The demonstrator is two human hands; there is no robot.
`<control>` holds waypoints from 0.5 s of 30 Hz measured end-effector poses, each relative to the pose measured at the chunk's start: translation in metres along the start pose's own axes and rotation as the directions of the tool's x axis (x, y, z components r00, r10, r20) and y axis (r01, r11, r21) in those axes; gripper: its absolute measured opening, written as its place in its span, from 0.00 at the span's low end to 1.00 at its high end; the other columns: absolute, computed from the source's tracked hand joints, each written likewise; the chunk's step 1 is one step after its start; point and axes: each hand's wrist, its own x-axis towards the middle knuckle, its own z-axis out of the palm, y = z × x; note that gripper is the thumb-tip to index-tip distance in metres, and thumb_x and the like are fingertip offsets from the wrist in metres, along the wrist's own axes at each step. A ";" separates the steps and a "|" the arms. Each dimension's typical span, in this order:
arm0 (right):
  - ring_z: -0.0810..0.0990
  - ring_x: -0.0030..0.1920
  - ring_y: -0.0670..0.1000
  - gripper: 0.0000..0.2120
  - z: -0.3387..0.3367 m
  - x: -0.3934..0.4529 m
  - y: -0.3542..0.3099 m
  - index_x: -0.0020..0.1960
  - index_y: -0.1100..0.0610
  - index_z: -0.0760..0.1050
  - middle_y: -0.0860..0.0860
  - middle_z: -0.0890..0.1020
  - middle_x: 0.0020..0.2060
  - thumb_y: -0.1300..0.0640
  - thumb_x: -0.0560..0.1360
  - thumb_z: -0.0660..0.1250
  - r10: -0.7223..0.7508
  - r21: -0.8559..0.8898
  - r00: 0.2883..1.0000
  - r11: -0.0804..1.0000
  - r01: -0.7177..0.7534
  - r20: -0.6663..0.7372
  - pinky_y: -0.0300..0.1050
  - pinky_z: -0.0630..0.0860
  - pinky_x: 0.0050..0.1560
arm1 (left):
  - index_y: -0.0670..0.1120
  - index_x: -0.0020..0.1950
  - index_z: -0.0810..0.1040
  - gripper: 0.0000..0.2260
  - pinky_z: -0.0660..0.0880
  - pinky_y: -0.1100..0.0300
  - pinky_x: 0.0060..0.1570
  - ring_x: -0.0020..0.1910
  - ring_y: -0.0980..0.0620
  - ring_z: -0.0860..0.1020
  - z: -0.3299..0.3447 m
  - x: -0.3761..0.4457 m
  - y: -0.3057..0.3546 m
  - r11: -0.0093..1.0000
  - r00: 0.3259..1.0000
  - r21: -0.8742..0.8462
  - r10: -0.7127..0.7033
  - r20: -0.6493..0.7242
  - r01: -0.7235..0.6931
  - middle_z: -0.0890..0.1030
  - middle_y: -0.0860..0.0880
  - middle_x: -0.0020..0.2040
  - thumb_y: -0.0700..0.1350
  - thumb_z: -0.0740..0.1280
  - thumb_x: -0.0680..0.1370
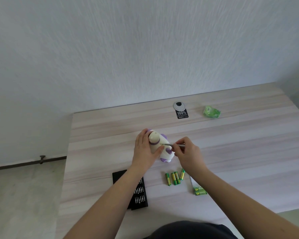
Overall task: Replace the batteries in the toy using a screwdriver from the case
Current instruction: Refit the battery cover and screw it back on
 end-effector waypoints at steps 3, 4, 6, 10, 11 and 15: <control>0.82 0.43 0.50 0.05 0.000 0.000 0.000 0.46 0.53 0.73 0.47 0.83 0.40 0.52 0.77 0.64 0.001 -0.014 1.000 1.000 -0.001 0.002 0.50 0.79 0.44 | 0.45 0.72 0.66 0.36 0.58 0.59 0.72 0.73 0.50 0.61 0.001 0.001 -0.003 1.000 1.000 0.004 -0.007 0.010 0.007 0.64 0.49 0.73 0.60 0.70 0.69; 0.82 0.43 0.50 0.05 0.000 0.000 -0.001 0.46 0.53 0.73 0.47 0.83 0.40 0.52 0.78 0.64 -0.003 -0.024 1.000 1.000 0.003 0.001 0.49 0.78 0.44 | 0.45 0.72 0.66 0.35 0.58 0.59 0.72 0.73 0.50 0.61 0.001 0.001 -0.004 1.000 1.000 0.003 -0.008 0.013 0.008 0.63 0.49 0.73 0.59 0.71 0.70; 0.81 0.43 0.49 0.05 0.000 0.000 -0.003 0.46 0.54 0.73 0.47 0.83 0.40 0.52 0.78 0.64 -0.011 -0.040 1.000 0.999 0.011 0.000 0.46 0.77 0.42 | 0.46 0.72 0.65 0.36 0.58 0.60 0.72 0.73 0.51 0.60 0.000 0.000 -0.003 1.000 1.000 0.001 -0.008 0.018 0.008 0.63 0.50 0.73 0.61 0.69 0.69; 0.80 0.40 0.47 0.06 0.001 -0.001 -0.005 0.47 0.54 0.73 0.47 0.82 0.39 0.52 0.78 0.64 -0.020 -0.074 1.000 0.997 0.020 0.000 0.37 0.72 0.35 | 0.46 0.73 0.65 0.38 0.56 0.62 0.71 0.73 0.51 0.60 -0.001 -0.001 -0.001 1.000 1.000 -0.007 -0.007 0.019 0.007 0.63 0.50 0.73 0.65 0.64 0.68; 0.79 0.40 0.47 0.06 0.000 -0.002 -0.005 0.47 0.54 0.73 0.47 0.82 0.38 0.52 0.78 0.63 -0.021 -0.080 1.000 0.997 0.021 0.002 0.36 0.71 0.34 | 0.46 0.73 0.65 0.38 0.55 0.63 0.71 0.73 0.51 0.60 -0.001 -0.001 -0.001 1.000 1.000 -0.007 -0.006 0.018 0.006 0.63 0.50 0.73 0.65 0.64 0.68; 0.79 0.40 0.47 0.06 0.001 -0.001 -0.005 0.47 0.54 0.73 0.47 0.81 0.39 0.52 0.78 0.63 -0.020 -0.094 1.000 0.995 0.021 0.011 0.37 0.72 0.34 | 0.46 0.72 0.66 0.39 0.55 0.63 0.71 0.73 0.51 0.60 -0.001 -0.001 0.000 1.000 1.000 -0.009 0.002 0.006 -0.002 0.63 0.50 0.73 0.66 0.63 0.68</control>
